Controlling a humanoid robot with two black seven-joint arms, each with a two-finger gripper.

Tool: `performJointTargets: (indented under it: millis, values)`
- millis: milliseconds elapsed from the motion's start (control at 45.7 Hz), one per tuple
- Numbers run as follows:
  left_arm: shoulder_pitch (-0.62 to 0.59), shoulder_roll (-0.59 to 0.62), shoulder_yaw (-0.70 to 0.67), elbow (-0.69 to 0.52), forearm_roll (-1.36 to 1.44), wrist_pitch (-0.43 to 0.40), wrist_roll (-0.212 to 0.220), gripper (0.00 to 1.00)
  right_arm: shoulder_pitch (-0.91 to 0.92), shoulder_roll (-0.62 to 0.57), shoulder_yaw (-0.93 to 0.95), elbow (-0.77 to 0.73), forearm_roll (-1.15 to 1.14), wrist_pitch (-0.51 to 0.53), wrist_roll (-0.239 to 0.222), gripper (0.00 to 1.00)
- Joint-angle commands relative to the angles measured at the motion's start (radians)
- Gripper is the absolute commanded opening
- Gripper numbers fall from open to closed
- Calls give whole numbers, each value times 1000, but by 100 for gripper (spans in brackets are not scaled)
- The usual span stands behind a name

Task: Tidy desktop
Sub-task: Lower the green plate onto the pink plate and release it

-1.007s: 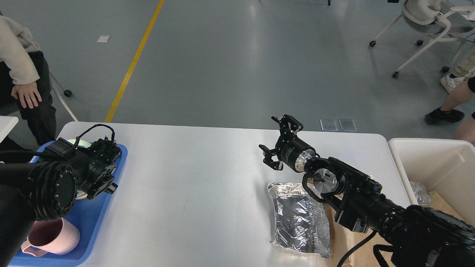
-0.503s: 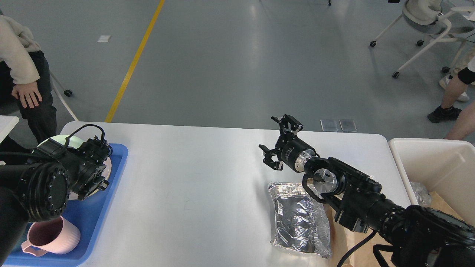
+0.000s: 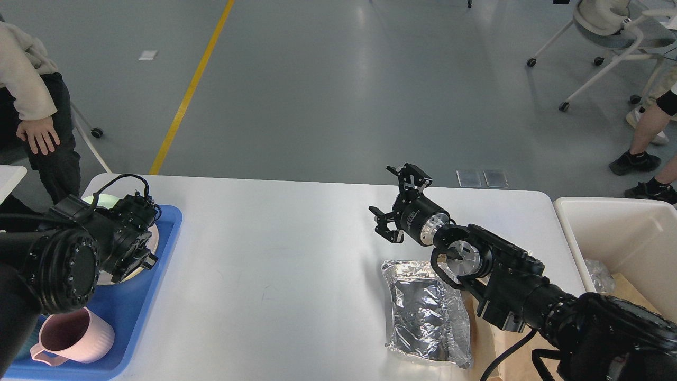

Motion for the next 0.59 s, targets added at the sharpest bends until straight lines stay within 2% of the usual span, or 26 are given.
performJointTargets:
  millis: [0, 197, 569]
  values:
    - [0, 1, -1, 0, -3, 1, -6, 10, 0, 0, 0, 0, 0, 0, 1, 100]
    - [-2, -1, -12, 0, -6, -1, -12, 14, 0, 0, 0, 0, 0, 0, -1, 100]
    - [-28, -12, -16, -9, -33, -4, -15, 39, 0, 0, 0, 0, 0, 0, 1, 100]
